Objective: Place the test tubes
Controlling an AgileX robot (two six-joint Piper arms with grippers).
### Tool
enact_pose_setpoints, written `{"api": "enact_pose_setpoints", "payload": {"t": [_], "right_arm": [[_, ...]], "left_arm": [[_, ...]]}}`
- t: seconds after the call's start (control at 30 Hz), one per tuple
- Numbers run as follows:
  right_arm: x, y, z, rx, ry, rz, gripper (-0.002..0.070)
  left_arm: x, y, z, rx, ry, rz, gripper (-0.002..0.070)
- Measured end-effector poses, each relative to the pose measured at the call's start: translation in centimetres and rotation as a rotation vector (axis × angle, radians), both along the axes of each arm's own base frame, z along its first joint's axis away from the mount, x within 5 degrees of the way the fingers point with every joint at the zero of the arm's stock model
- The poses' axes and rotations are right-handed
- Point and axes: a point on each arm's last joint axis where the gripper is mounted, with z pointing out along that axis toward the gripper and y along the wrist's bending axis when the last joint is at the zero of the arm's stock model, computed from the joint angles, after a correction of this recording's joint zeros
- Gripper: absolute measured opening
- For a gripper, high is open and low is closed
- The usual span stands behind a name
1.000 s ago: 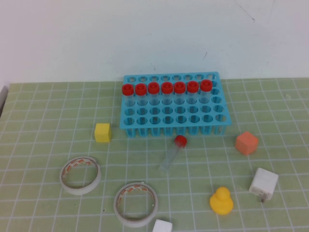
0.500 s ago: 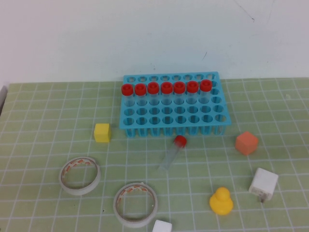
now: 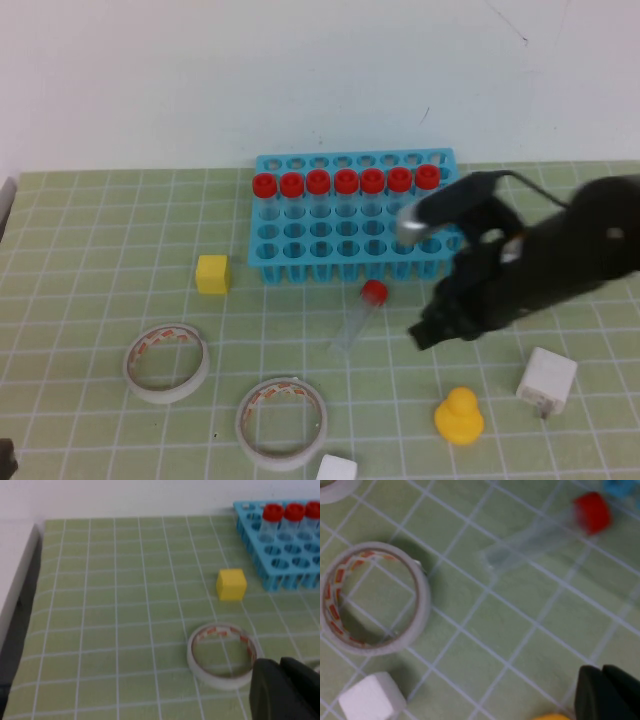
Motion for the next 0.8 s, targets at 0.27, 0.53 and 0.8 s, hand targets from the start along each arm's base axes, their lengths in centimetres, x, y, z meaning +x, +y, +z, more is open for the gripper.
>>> {"api": "enact_pose_setpoints", "payload": {"t": [0.27, 0.53, 0.8], "right_arm": [[4.3, 3.4, -2.5, -0.143, 0.208, 0.009, 0.0083], [6.4, 5.1, -5.2, -0.031, 0.275, -0.117, 0.0267], [8.4, 7.0, -6.6, 0.194, 0.310, -0.316, 0.0387]], "left_arm": [[-0.5, -0.1, -0.7, 0.048, 0.102, -0.029, -0.0001], [-0.5, -0.2, -1.0, 0.032, 0.110, -0.035, -0.0001], [-0.4, -0.3, -1.0, -0.006, 0.093, -0.027, -0.0001]]}}
